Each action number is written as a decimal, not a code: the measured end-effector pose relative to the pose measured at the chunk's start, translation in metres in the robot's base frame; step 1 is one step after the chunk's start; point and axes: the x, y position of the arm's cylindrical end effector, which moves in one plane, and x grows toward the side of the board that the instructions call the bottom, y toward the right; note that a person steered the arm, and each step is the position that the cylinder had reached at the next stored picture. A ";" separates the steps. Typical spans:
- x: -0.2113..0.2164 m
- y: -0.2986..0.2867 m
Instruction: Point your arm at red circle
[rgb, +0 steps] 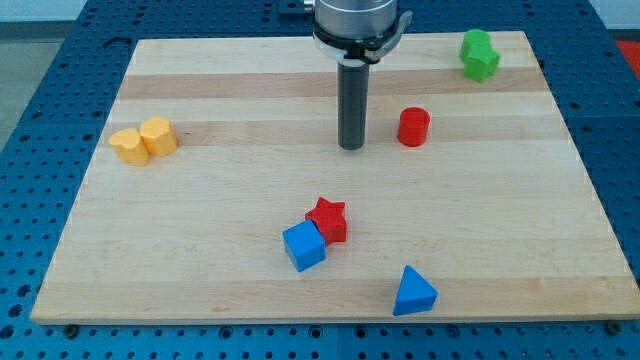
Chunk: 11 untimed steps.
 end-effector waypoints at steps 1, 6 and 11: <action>0.000 0.000; -0.059 -0.048; -0.010 0.116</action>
